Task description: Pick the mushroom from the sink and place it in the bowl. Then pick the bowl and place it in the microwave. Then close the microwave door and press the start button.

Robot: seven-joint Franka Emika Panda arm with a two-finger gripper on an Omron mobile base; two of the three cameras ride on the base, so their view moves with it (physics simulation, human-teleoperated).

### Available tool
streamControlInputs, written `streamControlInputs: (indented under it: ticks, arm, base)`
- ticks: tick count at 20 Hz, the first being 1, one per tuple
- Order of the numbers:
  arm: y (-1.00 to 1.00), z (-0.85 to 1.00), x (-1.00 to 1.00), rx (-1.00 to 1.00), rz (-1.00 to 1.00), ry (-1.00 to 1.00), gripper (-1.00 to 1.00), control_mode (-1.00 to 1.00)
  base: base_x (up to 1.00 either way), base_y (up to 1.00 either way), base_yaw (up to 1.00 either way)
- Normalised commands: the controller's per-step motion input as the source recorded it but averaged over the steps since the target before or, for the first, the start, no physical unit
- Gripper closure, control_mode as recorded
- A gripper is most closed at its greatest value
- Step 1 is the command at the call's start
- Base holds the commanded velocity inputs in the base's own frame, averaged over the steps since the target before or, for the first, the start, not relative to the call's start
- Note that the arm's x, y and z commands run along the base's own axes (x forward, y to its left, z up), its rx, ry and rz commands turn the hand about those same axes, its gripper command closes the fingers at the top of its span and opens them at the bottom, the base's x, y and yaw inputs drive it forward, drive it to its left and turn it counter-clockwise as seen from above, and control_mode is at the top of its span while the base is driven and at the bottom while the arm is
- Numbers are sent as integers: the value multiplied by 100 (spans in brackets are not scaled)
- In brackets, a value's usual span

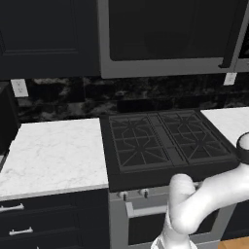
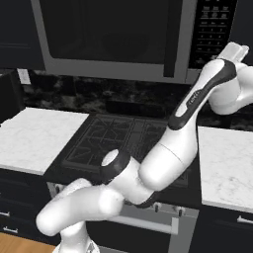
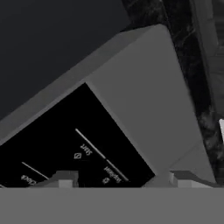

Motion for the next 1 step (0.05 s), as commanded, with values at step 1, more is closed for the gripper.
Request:
streamControlInputs:
  ticks: [1]
  arm:
    - [100, -51, -81, 0, 9, 0, -100, -100]
  base:
    - [0, 0, 0]
